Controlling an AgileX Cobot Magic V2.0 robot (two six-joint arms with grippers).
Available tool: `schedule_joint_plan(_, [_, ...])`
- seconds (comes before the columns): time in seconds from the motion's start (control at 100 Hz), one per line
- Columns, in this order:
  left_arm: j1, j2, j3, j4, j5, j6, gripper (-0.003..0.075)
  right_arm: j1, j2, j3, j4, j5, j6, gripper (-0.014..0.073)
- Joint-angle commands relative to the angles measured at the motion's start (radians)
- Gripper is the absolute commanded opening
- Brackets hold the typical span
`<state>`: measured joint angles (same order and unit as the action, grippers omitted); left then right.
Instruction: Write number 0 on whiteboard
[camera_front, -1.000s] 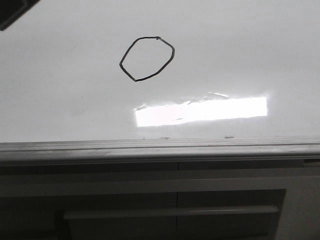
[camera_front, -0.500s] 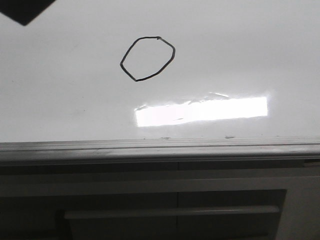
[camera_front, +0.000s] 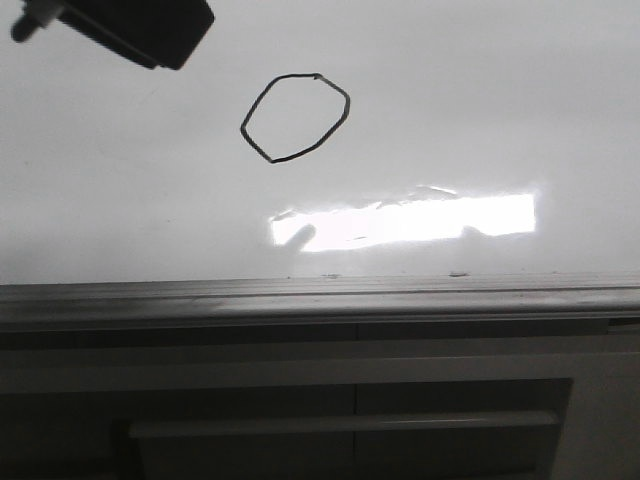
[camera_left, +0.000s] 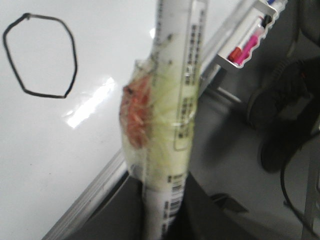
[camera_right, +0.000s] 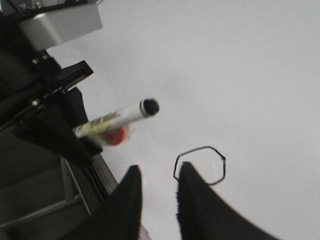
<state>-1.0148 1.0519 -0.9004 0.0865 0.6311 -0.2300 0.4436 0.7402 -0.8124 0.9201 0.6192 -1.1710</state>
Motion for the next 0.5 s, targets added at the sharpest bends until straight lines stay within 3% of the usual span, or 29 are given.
schedule_joint_plan(0.0, [0.023,-0.017,0.015,0.079,-0.166,-0.166,-0.002,-0.057,-0.046,0.011,0.02,0.027,0.009,-0.0069])
schedule_joint_plan(0.14, [0.086,-0.017,0.055,0.199,-0.256,-0.363,-0.002,-0.097,-0.115,0.082,0.02,0.041,0.014,-0.0068])
schedule_joint_plan(0.32, [0.198,0.007,0.06,0.172,-0.34,-0.395,-0.002,-0.099,-0.144,0.128,0.02,0.021,0.019,-0.0068])
schedule_joint_plan(0.49, [0.282,0.061,0.06,0.054,-0.365,-0.395,-0.002,-0.099,-0.144,0.137,0.02,-0.001,0.019,-0.0068])
